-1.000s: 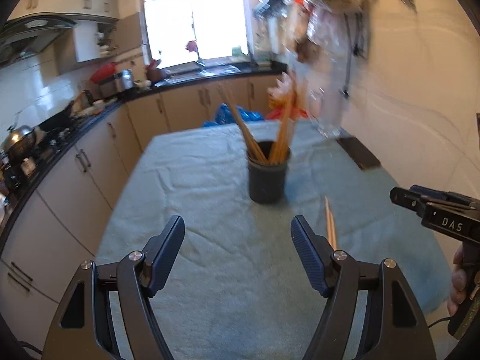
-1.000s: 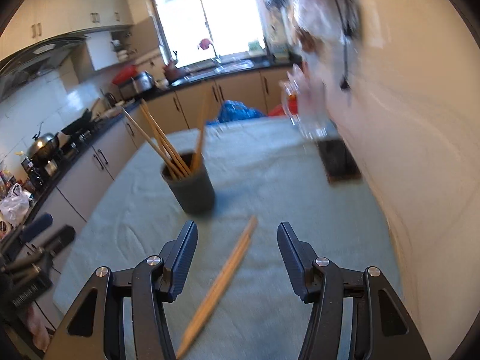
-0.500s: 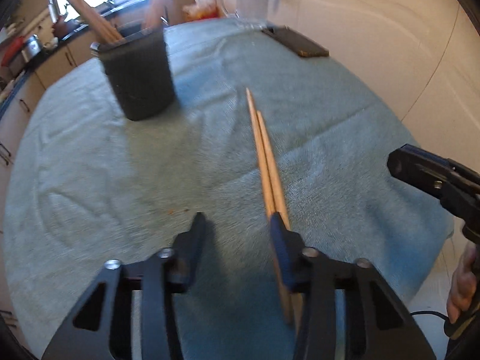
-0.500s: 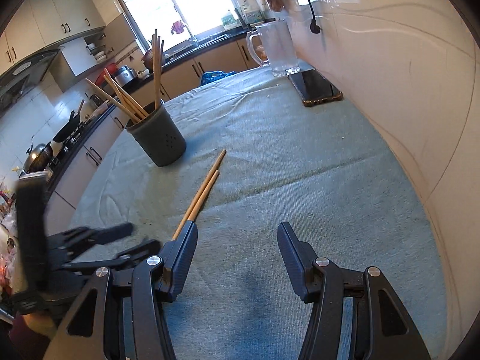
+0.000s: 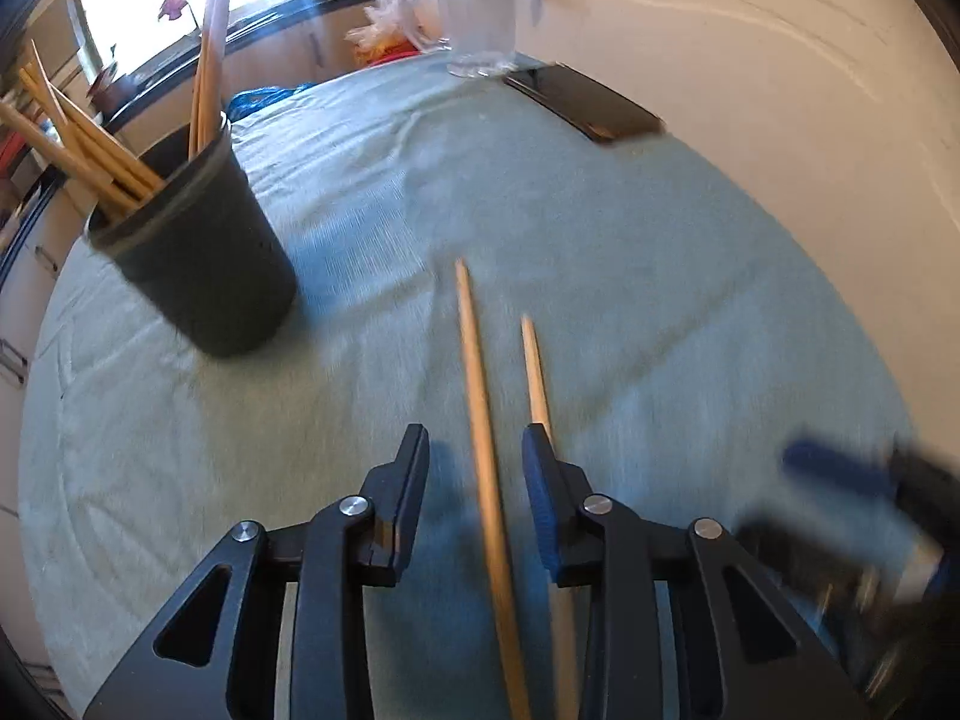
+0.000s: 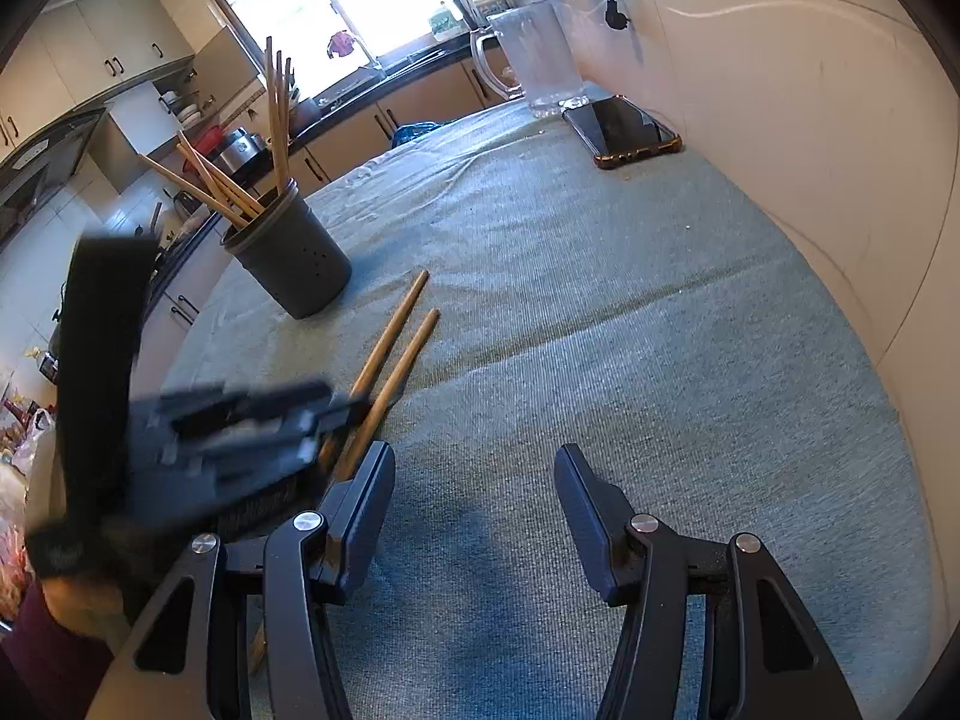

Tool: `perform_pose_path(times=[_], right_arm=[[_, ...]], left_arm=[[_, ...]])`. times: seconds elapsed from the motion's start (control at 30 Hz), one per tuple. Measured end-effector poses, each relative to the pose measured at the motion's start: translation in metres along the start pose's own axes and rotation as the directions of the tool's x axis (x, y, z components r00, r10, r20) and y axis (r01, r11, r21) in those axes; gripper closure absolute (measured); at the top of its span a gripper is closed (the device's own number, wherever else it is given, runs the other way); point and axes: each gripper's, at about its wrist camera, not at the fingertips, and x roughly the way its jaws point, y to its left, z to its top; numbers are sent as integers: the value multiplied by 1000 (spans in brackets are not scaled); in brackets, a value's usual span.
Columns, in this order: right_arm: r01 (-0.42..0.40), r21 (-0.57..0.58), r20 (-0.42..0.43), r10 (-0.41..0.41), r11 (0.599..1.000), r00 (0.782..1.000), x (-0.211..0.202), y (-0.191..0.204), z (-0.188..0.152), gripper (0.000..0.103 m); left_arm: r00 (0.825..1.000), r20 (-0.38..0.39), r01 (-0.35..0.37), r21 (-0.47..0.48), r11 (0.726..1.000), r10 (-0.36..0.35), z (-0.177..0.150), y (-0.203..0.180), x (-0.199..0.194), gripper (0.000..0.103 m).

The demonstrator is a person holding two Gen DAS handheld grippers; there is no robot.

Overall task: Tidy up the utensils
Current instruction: 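Close left tool on a chopstick while right tool closes on another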

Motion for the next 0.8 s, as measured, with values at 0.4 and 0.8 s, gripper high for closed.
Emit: perform_pose_path(times=[0.4,0.8], right_arm=[[-8,3,-32,8,1000,999,12,1,3,43],[-40,-93,-122,28,995,992,35,43,1,43]], left_arm=[[997,-73,3,-88,996,-9,25,26,28,96],[992,-117,22,-226,974,-50,-66,97,-21,97]])
